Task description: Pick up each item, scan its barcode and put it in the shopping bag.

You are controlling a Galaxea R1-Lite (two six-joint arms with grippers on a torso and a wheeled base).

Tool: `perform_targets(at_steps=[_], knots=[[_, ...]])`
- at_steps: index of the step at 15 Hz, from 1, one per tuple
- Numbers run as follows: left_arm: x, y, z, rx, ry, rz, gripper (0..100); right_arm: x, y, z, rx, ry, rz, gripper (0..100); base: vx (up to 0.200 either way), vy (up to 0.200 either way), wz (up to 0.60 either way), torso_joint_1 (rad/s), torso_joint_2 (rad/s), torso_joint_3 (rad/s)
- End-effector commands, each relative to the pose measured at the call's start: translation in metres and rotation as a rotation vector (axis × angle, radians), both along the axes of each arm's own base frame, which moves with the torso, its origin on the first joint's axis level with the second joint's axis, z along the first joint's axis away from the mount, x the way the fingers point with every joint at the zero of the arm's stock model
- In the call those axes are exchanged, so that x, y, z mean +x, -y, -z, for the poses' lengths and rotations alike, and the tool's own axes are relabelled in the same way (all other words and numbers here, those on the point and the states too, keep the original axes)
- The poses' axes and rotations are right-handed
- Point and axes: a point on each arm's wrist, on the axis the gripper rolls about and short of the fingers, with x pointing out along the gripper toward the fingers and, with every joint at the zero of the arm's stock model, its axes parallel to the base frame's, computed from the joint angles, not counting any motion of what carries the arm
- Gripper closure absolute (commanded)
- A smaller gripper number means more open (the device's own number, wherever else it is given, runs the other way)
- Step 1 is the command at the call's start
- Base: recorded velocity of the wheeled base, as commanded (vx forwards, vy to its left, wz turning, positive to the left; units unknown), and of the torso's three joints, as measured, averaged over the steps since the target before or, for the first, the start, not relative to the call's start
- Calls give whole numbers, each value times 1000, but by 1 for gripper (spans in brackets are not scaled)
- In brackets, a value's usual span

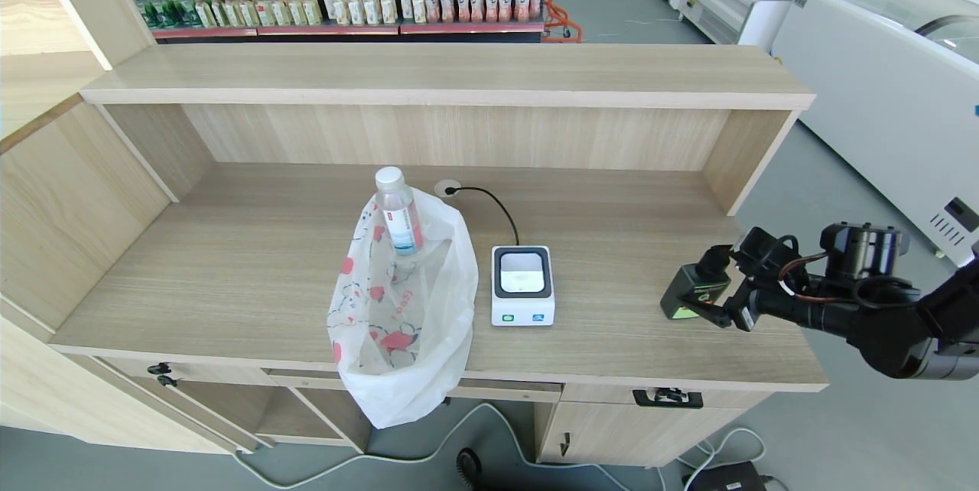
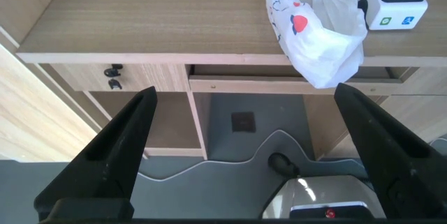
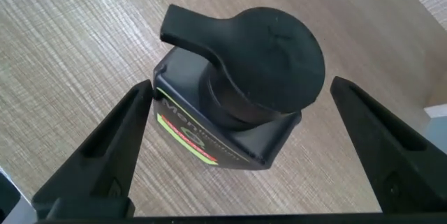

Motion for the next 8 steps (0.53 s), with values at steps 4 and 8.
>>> perform_targets(at_steps=[4, 8], knots=[[0, 0, 0, 0, 0, 0, 0, 8, -5, 8, -6, -6, -15, 0, 0, 0, 0, 0, 0, 0], [0, 0, 0, 0, 0, 0, 0, 12, -8, 13, -25, -4, -31, 100, 0, 0, 0, 0, 0, 0]])
